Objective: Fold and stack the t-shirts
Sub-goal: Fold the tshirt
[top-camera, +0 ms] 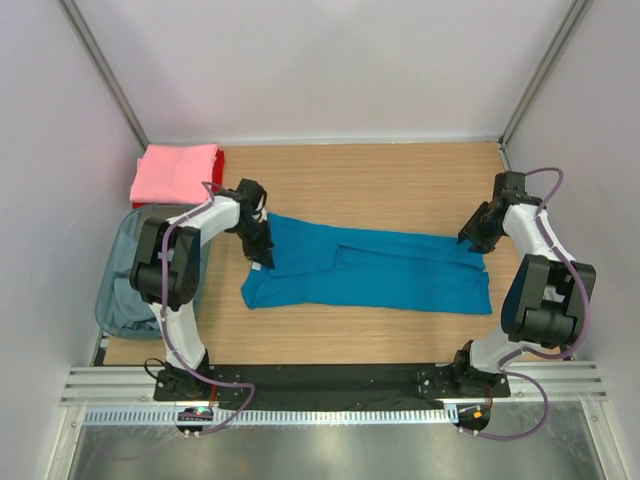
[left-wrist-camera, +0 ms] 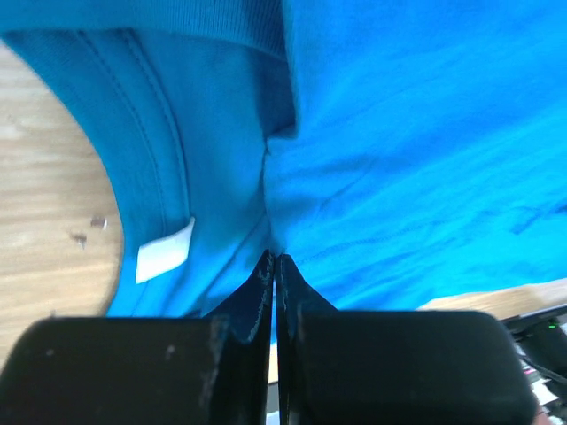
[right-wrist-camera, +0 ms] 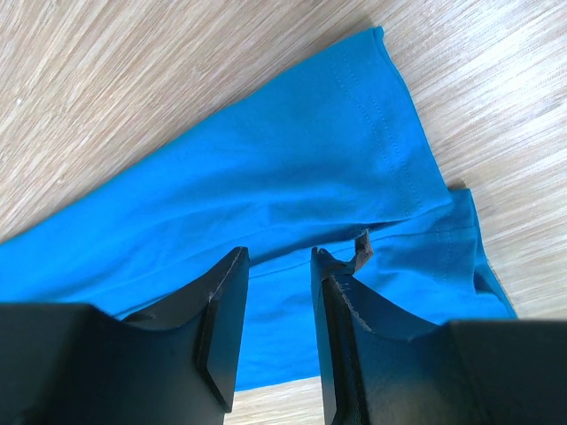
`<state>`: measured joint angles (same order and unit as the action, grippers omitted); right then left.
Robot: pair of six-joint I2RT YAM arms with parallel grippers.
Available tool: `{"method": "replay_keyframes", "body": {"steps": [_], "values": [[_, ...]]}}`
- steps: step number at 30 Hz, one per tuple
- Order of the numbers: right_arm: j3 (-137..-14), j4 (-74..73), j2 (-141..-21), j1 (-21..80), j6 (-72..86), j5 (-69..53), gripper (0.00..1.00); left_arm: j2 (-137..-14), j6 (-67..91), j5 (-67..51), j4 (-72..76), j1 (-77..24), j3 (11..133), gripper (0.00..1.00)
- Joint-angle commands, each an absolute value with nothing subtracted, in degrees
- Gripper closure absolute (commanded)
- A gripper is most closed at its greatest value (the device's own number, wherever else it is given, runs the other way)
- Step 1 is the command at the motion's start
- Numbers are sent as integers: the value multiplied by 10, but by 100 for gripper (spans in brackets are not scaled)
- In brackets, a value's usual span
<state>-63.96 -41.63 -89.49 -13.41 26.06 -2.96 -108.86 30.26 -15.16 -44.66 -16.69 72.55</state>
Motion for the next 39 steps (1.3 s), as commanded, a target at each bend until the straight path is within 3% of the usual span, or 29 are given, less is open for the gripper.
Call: {"method": "replay_keyframes", "body": {"steps": [1, 16, 29, 39], "values": [[-639, -406, -871, -135, 256, -24, 58, -1039, 327, -149, -483, -166, 751, 100], [-635, -396, -882, -135, 254, -22, 58, -988, 362, -142, -584, -165, 755, 100], [-585, -354, -906, -135, 259, 16, 59, -1007, 348, -142, -570, -165, 731, 100], [-685, -357, -976, -149, 267, 33, 53, -1043, 343, -143, -556, -166, 746, 100]]}}
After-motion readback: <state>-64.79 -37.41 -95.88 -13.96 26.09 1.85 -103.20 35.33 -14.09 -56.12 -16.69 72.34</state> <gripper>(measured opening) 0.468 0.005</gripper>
